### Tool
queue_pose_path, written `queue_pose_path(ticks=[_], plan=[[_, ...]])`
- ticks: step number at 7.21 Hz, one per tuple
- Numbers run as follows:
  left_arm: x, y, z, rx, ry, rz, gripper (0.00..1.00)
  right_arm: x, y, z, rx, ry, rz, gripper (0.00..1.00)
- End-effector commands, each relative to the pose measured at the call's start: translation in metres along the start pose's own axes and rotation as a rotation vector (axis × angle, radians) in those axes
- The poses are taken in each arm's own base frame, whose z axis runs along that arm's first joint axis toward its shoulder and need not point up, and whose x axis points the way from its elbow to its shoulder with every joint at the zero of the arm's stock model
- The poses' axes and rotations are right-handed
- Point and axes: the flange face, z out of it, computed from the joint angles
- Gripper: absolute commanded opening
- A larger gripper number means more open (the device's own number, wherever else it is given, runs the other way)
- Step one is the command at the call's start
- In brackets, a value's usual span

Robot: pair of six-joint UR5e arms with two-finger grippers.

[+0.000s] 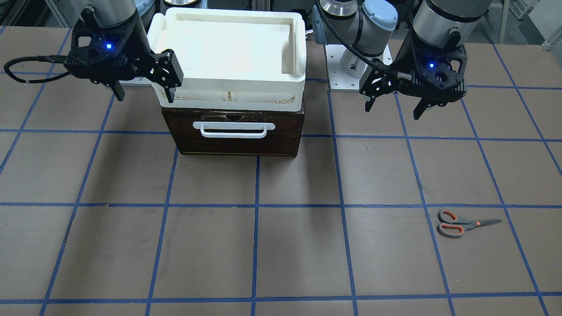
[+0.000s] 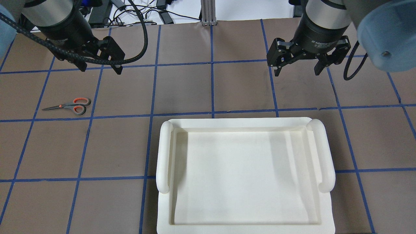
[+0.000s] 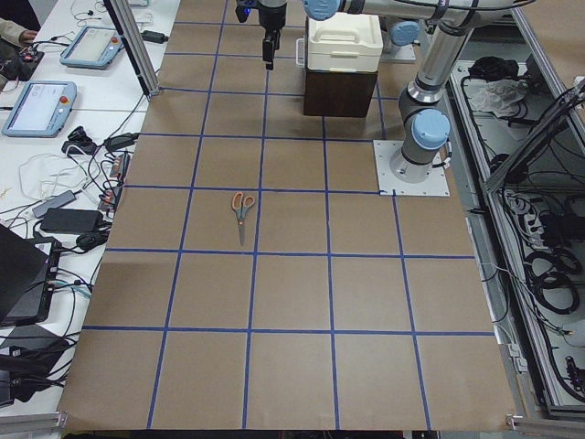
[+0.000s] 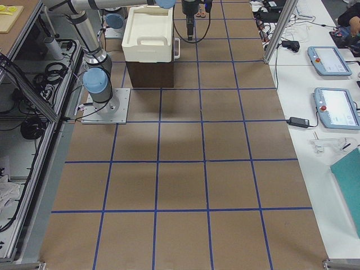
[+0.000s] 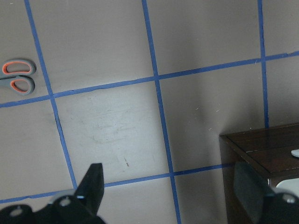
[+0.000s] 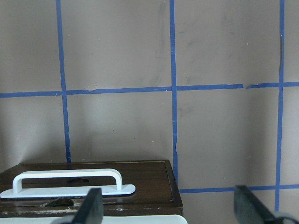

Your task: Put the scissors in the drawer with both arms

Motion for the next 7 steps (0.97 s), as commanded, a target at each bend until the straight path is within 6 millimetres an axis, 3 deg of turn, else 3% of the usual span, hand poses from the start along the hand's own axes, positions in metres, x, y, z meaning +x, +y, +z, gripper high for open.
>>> queue_pose_path(ticks=[1, 3, 4, 5, 6, 7], plan=[[-0.002, -0.001, 0.001, -0.002, -0.001, 0.03, 1.0, 0.001, 0.001, -0.001, -0.004, -0.001, 0.002, 1.0], [-0.02, -0.005, 0.008, -0.017, 0.0, 0.2, 1.0, 0.0, 0.001, -0.001, -0.004, -0.001, -0.003, 1.0], [-0.044, -0.004, 0.022, -0.042, 0.012, 0.284, 1.0, -0.003, -0.001, 0.005, -0.016, -0.002, -0.032, 1.0], [-0.086, -0.003, 0.044, -0.043, 0.027, 0.311, 1.0, -0.012, -0.011, 0.023, -0.049, -0.035, -0.097, 1.0], [-0.119, -0.002, 0.071, -0.034, 0.021, 0.456, 1.0, -0.036, -0.026, 0.039, -0.037, -0.17, -0.164, 1.0], [-0.153, 0.0, 0.095, -0.012, -0.004, 0.645, 1.0, -0.065, -0.027, 0.046, 0.015, -0.204, -0.442, 1.0]])
